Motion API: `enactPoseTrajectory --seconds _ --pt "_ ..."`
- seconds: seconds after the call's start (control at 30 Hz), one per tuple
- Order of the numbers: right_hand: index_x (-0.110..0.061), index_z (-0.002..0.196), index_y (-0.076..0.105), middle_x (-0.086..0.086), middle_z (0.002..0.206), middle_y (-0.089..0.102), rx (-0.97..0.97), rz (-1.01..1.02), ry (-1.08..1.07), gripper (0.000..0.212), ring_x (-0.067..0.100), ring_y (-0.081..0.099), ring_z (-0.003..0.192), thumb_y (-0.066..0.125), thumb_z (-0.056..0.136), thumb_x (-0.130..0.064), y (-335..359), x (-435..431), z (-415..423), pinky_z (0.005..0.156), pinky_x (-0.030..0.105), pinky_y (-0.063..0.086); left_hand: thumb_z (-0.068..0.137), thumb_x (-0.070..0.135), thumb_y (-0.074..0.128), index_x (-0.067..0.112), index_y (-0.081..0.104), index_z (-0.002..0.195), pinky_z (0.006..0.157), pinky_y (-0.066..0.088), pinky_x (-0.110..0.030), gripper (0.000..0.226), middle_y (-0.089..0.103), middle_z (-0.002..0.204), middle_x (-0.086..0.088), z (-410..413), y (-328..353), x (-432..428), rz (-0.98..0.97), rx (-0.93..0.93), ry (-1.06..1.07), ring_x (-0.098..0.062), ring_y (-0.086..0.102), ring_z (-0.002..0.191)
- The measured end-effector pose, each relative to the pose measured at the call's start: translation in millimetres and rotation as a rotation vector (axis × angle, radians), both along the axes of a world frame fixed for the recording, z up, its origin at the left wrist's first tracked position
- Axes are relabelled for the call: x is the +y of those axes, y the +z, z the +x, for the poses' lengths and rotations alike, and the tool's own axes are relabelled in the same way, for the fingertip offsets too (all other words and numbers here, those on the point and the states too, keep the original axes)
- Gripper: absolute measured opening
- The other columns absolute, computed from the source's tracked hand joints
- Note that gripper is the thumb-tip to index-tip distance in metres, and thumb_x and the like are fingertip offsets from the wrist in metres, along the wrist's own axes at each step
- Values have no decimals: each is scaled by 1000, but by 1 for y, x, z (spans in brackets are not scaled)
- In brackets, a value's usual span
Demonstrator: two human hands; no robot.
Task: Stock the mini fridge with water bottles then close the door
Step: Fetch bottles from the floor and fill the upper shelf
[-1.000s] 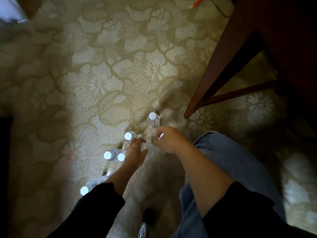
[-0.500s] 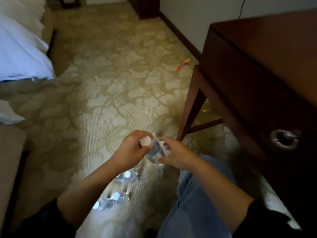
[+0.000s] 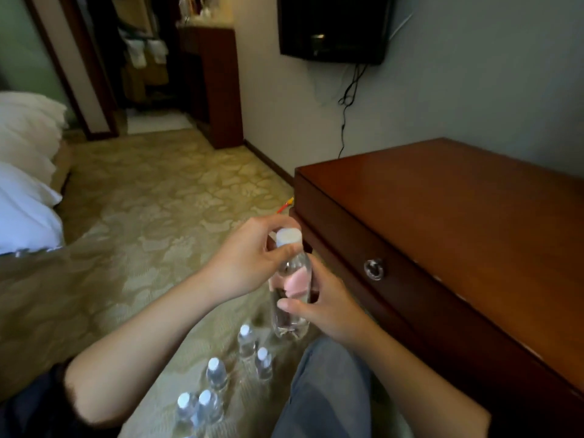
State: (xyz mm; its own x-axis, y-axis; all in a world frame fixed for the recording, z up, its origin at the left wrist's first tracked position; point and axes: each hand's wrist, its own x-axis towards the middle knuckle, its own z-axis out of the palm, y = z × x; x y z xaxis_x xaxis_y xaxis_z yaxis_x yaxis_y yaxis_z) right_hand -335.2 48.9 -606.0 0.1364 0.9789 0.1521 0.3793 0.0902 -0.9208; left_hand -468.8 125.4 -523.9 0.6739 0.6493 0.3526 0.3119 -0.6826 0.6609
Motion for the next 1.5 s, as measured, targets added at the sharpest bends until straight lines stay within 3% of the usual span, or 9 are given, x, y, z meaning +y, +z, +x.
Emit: enactPoseTrajectory --seconds 0.3,0.4,0.5,0.73,0.87,1.0,1.13,1.37,1.5 --pt "-25 118 54 -9 104 70 22 220 -161 40 7 66 99 70 83 -15 90 -57 44 85 25 53 84 22 66 22 62 111 66 44 -11 28 66 90 4 57 71 -40 39 -293 -123 -10 58 74" --pt "-18 106 54 -5 82 72 135 277 -257 28 9 70 84 67 83 -9 118 -76 58 74 23 56 89 16 59 17 59 117 83 47 -14 28 66 109 2 76 78 -48 -131 -320 -214 -8 61 94" --pt "-11 111 53 9 94 72 209 330 -389 30 26 70 92 66 84 -15 143 -93 76 77 27 56 85 32 59 20 56 122 93 50 -32 39 64 120 -1 96 74 -53 -298 -285 -345 -12 62 108" --pt "-6 116 58 16 110 70 378 403 -558 30 26 70 96 57 92 -23 194 -139 119 77 29 58 88 31 58 34 39 135 75 54 -17 50 67 116 -2 155 93 -94 -420 -234 -632 -11 68 100" --pt "2 118 56 17 97 68 437 430 -624 34 22 69 79 52 95 -23 213 -167 144 63 26 57 91 19 53 42 40 129 86 56 -30 46 73 106 0 196 111 -126 -479 -269 -806 -17 69 98" --pt "6 121 54 23 101 67 459 456 -742 40 25 68 80 47 98 -26 234 -198 171 74 37 57 91 19 58 49 45 124 87 54 -33 47 74 101 -6 235 134 -155 -451 -257 -920 -21 70 95" --pt "1 119 58 26 115 64 303 403 -867 42 39 63 107 48 97 -32 254 -235 197 90 47 51 84 15 66 53 31 123 67 51 -9 65 76 82 1 267 149 -193 -402 -385 -878 -9 72 81" --pt "-20 91 68 1 91 73 -202 312 -1082 21 17 69 90 70 80 -38 287 -293 231 86 37 55 77 18 73 47 20 141 82 55 -30 88 68 63 15 331 166 -241 -220 -468 -871 -4 65 68" --pt "-26 85 63 -5 78 68 -431 229 -1232 27 22 67 84 73 72 -48 309 -317 262 78 41 55 75 28 75 51 18 141 80 57 -37 91 70 90 -11 373 179 -263 -128 -476 -851 -19 65 81"
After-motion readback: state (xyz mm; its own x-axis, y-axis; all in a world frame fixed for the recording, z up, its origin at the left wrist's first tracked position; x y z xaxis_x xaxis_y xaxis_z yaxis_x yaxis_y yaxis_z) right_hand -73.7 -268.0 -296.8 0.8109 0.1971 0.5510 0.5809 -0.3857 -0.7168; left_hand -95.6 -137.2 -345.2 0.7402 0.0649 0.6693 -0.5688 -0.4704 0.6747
